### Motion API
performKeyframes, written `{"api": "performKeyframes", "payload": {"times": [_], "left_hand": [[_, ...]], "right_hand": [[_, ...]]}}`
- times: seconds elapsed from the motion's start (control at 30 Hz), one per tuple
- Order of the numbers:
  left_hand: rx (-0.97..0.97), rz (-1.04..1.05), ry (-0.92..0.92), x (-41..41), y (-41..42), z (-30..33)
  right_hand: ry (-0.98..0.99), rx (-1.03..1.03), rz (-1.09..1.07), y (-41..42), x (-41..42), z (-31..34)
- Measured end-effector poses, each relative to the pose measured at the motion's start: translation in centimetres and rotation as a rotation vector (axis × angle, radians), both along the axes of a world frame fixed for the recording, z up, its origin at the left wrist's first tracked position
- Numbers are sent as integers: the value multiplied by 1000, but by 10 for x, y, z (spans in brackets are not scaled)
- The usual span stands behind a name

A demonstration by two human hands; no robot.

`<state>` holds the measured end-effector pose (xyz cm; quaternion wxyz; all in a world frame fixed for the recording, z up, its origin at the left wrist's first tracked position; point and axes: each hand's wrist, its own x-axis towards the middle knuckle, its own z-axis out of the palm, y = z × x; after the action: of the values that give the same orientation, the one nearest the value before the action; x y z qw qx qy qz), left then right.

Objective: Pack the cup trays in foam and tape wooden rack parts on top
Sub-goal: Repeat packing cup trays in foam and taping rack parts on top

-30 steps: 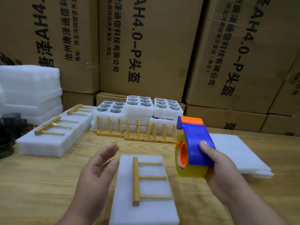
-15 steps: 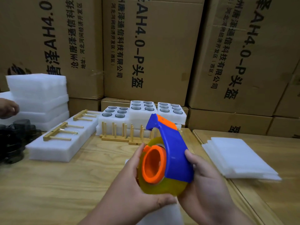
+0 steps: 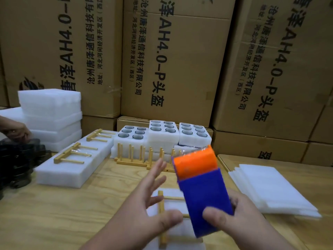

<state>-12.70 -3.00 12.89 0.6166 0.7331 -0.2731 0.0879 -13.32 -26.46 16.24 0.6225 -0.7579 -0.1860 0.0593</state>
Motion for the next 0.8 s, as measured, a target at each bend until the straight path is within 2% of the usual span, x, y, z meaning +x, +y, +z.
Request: {"api": "performKeyframes", "payload": {"times": [0.1,0.17,0.33,0.53,0.8], "left_hand": [[-87,89,-99,-4,12,16],[-62,130,-155,-8,18,27],[203,210,-232,-16,21,42],[453,127,-208,-23,17,48],[445,98,-310,-19,11,47]], "right_hand": [[-364,-372,-124,-11,4,-4],[-518,-524,-217,-15,9,-11],[-580,-566,-262,-22,19,-22],[-673,-573,-259,-23,23,-29],[-799,-569,-260,-31,16,-28]]}}
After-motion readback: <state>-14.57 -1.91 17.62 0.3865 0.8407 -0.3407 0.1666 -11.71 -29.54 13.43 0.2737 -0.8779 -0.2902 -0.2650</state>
